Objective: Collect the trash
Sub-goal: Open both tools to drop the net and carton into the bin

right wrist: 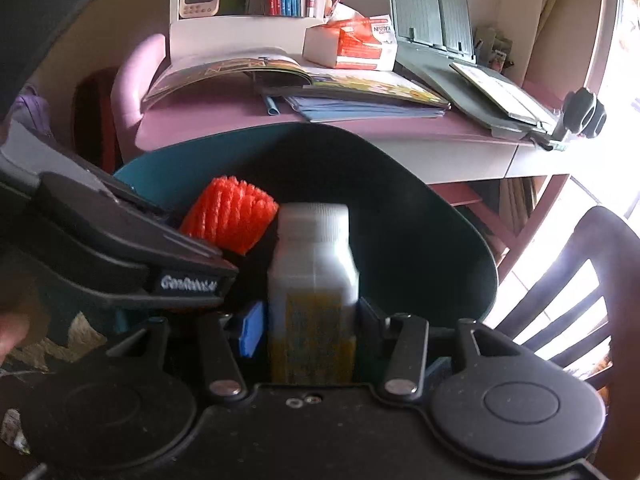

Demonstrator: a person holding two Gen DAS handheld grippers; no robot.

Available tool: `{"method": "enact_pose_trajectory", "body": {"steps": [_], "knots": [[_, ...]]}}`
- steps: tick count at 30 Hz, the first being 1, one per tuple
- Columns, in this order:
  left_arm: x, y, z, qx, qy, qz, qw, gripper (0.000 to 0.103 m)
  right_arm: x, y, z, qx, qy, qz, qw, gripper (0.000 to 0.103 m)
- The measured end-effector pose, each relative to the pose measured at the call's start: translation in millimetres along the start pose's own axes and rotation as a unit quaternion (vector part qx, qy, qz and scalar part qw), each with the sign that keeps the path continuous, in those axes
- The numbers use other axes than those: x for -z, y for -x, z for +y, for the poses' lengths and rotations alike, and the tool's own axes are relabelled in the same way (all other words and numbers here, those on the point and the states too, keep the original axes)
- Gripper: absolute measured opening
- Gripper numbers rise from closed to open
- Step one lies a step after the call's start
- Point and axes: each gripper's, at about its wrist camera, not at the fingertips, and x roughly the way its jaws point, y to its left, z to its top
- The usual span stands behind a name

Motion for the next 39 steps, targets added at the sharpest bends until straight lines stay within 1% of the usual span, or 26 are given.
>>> {"method": "enact_pose_trajectory", "body": {"steps": [2,4,5,6,7,9,15,17,22,25,28,30,36,39], "knots": [[0.2,-1.3,-0.7,-0.003,-0.002,-0.003,1.0000,0.031,0.7,-0.7,1.0,0.006,0.005,0.003,1.000,0.049],[0.8,-0.2,-0.4,-0.001,0.000,-0.007,1.0000,0.042,1.3,-1.2,1.9,0.010,0.008,0.004,1.000,0.049],[1.2,1.9,-0.2,-0.002,0.002,-0.013,0.9999,0.054,1.2,-1.0,1.2,0.012,0.007,0.006,1.000,0.049],[1.7,5.3,-1.4,0.001,-0.002,-0.022,0.9998,0.060,1.5,-0.2,0.8,0.014,0.005,0.006,1.000,0.049],[1.6,8.4,-2.8,0.001,-0.006,-0.027,0.9996,0.062,1.2,0.8,-0.4,0.014,0.003,0.004,1.000,0.050],[1.2,15.7,-5.2,-0.004,-0.011,-0.036,0.9993,0.063,0.8,5.0,-2.1,0.014,-0.001,-0.001,1.000,0.050],[3.5,50.8,-3.5,0.009,0.003,-0.062,0.9980,0.063,-0.3,30.3,-3.3,0.011,-0.012,-0.022,1.000,0.051],[7.3,64.5,-3.1,0.013,0.001,-0.070,0.9975,0.063,-0.4,41.1,-1.6,0.011,-0.012,-0.029,0.999,0.051],[24.7,99.4,0.4,0.005,-0.004,-0.087,0.9962,0.063,2.0,70.4,7.8,0.009,-0.009,-0.047,0.999,0.052],[42.3,124.2,8.9,-0.008,0.003,-0.091,0.9958,0.063,4.1,90.8,16.0,-0.003,-0.008,-0.059,0.998,0.053],[62.5,147.4,23.3,-0.012,0.014,-0.096,0.9952,0.064,8.2,110.9,30.9,-0.022,0.002,-0.068,0.997,0.054],[76.7,160.9,31.7,-0.024,0.016,-0.100,0.9945,0.064,11.6,121.2,42.1,-0.032,0.008,-0.074,0.997,0.054],[127.6,200.6,64.4,-0.045,0.041,-0.107,0.9924,0.064,24.0,147.7,83.5,-0.076,0.025,-0.085,0.993,0.055],[157.3,219.9,81.0,-0.060,0.053,-0.107,0.9911,0.064,30.1,158.2,108.4,-0.109,0.031,-0.090,0.990,0.055]]}}
